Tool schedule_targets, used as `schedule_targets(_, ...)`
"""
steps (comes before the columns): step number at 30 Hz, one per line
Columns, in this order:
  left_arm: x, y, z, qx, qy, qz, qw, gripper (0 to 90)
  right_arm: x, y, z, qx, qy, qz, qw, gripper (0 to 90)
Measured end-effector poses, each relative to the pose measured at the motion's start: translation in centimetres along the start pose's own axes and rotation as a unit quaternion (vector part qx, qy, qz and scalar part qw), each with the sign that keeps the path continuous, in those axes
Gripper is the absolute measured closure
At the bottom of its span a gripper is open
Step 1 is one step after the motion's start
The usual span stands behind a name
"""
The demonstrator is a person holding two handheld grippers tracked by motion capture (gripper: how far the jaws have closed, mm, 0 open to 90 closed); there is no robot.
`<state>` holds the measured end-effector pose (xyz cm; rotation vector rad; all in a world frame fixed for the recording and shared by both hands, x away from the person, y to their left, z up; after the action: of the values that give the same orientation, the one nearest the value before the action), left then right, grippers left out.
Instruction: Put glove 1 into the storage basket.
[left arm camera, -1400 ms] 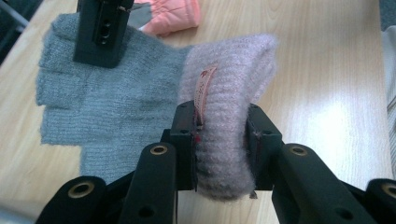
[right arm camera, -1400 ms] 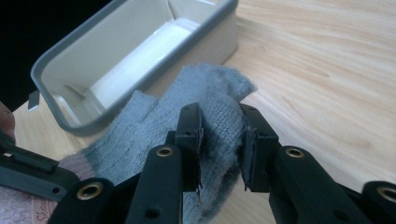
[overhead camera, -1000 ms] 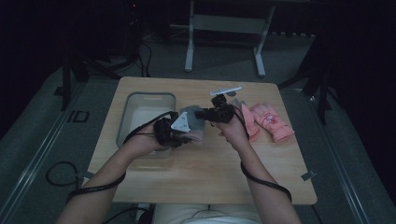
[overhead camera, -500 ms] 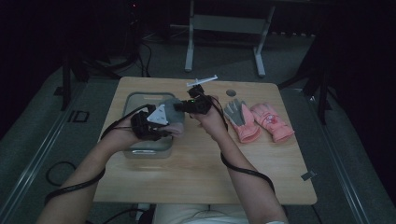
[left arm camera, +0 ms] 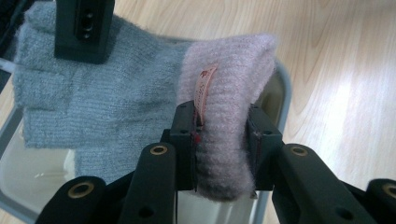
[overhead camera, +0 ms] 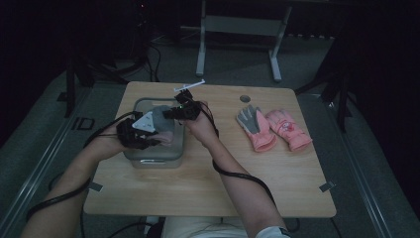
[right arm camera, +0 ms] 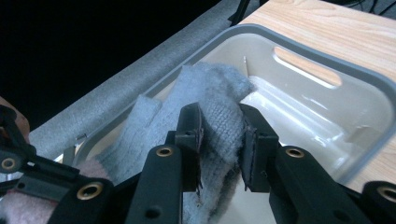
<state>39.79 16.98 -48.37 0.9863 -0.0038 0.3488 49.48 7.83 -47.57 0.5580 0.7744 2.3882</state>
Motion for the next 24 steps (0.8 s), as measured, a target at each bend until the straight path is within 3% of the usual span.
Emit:
schedule_targets(4,0.7,-1.1,-1.2,0.006,0.002,-0.008,0.9999,68.5,-0.2,-1.5,-0.4,0.009,-0.002,-0.005,0.9999,71.9)
schedule_targets(10,1.5,-3.7,-2.7,0.048,-0.011,-0.022,0.9985,68.5,-1.4,-3.9,-1.7,0.032,-0.014,-0.015,0.9993,71.9)
schedule_targets(13,2.2,-4.7,-3.3,0.074,0.007,-0.028,0.9968,68.5,-1.9,-4.7,-2.2,0.042,-0.017,-0.022,0.9987,72.0)
schedule_targets(17,2.3,-5.8,-3.6,0.092,0.006,-0.034,0.9952,68.5,-2.3,-5.2,-2.6,0.052,-0.021,-0.025,0.9981,71.9)
schedule_targets(21,2.5,-7.0,-4.0,0.107,-0.024,-0.039,0.9932,68.6,-3.0,-6.0,-3.2,0.069,-0.020,-0.035,0.9968,71.7)
schedule_targets(24,2.6,-7.7,-4.1,0.108,-0.031,-0.046,0.9926,68.6,-3.2,-6.2,-3.4,0.075,-0.022,-0.039,0.9962,71.3)
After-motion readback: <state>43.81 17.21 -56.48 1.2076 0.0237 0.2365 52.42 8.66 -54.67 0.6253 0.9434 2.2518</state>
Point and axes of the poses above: each handheld gripper's, and its own axes: y roughly backward along the jaws, z roughly out of its top, x roughly to its left, the point moved 8 cm from there along -y, roughly forward along the jaws, and after that the axes turned 6 degrees about -z, right-handed, at the moved point
